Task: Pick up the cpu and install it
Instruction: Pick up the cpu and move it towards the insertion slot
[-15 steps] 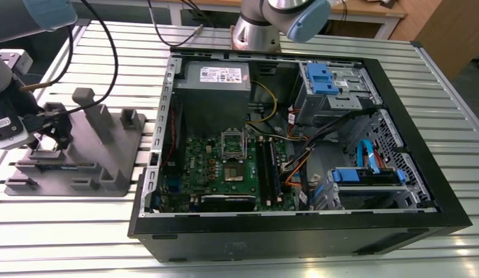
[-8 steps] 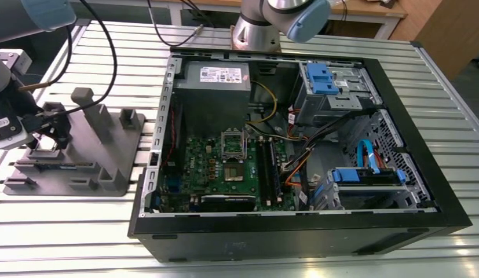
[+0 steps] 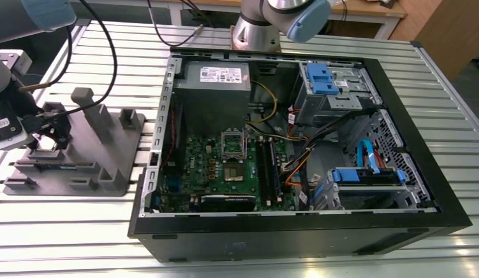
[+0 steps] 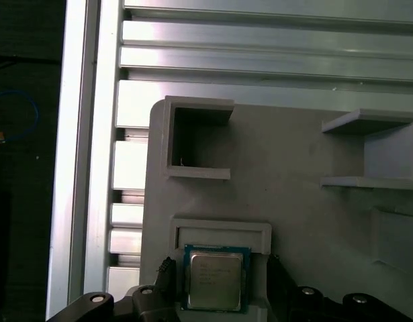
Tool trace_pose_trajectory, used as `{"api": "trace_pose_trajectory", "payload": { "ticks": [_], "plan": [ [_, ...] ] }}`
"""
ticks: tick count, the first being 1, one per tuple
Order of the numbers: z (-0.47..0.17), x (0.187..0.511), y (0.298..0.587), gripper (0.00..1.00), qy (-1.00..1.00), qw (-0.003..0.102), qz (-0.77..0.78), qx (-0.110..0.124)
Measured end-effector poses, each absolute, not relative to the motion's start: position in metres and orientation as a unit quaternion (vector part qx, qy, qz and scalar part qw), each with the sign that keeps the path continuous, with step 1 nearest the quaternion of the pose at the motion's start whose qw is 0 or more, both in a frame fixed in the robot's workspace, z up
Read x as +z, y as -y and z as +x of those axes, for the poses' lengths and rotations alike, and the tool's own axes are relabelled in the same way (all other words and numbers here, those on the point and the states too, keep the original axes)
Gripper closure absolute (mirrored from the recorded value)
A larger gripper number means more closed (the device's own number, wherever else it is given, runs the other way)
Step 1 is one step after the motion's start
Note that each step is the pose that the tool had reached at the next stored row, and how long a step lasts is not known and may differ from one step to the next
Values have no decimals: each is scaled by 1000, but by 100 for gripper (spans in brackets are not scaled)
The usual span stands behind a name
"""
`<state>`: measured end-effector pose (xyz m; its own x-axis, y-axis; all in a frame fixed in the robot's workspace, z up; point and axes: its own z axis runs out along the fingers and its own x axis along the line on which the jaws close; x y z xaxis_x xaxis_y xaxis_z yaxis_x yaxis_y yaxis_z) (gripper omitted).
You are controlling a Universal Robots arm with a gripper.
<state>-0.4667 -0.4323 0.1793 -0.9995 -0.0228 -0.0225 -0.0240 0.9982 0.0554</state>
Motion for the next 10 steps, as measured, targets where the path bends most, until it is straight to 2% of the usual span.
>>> {"api": "trace_pose_trajectory", "payload": {
  "ticks": [4, 5, 10],
  "plan": [
    [-467, 179, 432, 37, -999, 11, -12, 28],
    [-467, 179, 432, 44, -999, 11, -12, 28],
    [-467, 179, 432, 44, -999, 11, -12, 28]
  ]
}}
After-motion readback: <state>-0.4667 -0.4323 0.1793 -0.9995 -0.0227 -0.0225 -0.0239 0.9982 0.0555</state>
